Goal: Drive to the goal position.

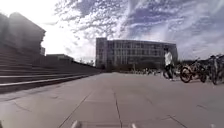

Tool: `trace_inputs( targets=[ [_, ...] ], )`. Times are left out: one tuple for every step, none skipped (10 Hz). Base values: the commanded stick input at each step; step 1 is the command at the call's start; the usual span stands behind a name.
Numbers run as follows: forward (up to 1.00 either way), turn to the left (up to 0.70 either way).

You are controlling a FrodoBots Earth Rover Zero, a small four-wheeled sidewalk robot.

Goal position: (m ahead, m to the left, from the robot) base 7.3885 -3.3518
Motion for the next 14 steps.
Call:
trace_inputs(
  targets=[
    [0.7, 0.0],
    [0.7, 0.0],
    [0.7, 0.0],
    [0.7, 0.0],
    [0.7, 0.0],
    [0.61, 0.0],
    [0.3, 0.0],
    [0.18, 0.0],
    [0.0, 0.0],
    [0.0, 0.0],
    [0.0, 0.0],
    [0.38, 0.0],
    [0.64, 0.0],
    [0.7, -0.12]
  ],
)
